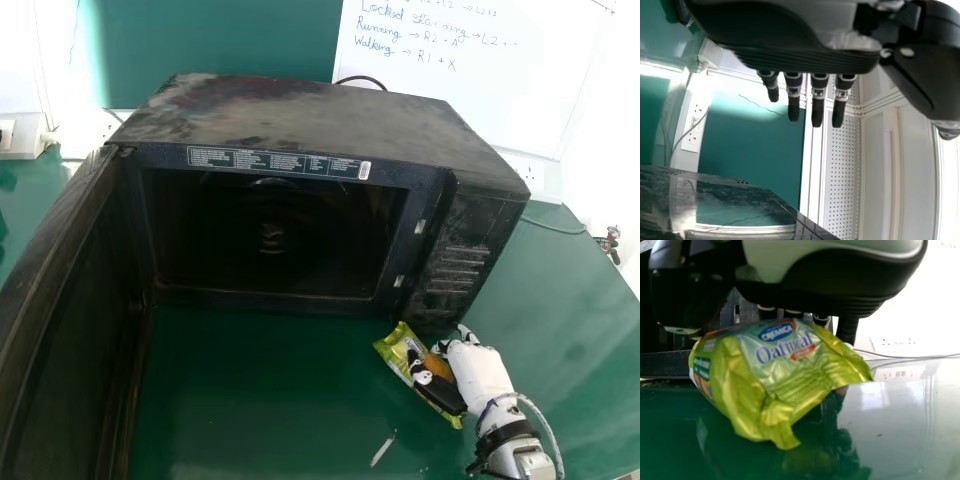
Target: Put biscuit inside oven
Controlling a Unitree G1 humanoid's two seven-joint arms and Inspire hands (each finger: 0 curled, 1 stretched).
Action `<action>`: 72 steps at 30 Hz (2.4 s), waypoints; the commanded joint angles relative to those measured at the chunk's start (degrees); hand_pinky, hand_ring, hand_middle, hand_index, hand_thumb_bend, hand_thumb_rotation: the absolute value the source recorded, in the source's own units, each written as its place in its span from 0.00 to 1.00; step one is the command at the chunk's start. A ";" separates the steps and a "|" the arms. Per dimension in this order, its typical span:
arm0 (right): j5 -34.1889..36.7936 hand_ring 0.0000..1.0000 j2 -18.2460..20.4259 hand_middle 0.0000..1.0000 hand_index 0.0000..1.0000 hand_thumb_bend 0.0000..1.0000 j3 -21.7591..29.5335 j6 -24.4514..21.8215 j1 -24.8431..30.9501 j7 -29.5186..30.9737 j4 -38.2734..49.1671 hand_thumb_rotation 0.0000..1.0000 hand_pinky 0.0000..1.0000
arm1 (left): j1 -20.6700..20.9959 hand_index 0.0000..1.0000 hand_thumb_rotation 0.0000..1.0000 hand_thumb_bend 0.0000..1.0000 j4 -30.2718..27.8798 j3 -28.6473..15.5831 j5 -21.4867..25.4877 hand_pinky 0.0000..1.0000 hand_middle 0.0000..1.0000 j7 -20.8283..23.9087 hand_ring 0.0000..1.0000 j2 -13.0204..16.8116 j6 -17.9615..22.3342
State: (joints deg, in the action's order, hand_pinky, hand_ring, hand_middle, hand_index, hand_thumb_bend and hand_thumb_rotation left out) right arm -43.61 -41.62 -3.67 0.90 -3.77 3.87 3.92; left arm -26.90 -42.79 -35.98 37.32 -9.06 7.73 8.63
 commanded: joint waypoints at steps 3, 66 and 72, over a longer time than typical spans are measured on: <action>0.77 0.28 0.29 0.38 0.48 0.53 -0.55 0.45 0.98 1.15 -0.50 0.13 0.19 | -0.60 0.88 0.91 0.94 -0.79 -0.09 0.09 0.97 0.90 0.15 0.92 0.10 0.46; -5.87 0.58 -14.17 0.65 0.70 0.76 -7.00 13.76 -13.66 21.73 -3.57 0.04 0.46 | -0.85 0.89 0.91 0.94 -1.20 0.46 -0.82 0.98 0.91 -0.08 0.93 -0.29 0.96; -6.72 0.47 -14.82 0.57 0.73 0.79 -7.48 13.22 -14.99 25.12 -3.83 0.01 0.35 | -0.94 0.88 0.91 0.94 -1.65 0.56 -0.75 0.97 0.90 0.47 0.92 -0.42 0.67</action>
State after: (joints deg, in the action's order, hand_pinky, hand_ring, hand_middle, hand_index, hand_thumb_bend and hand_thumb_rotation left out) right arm -49.59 -55.64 -9.84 14.57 -19.41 26.75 1.01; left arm -27.02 -43.57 -35.31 36.61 -8.85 7.39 8.86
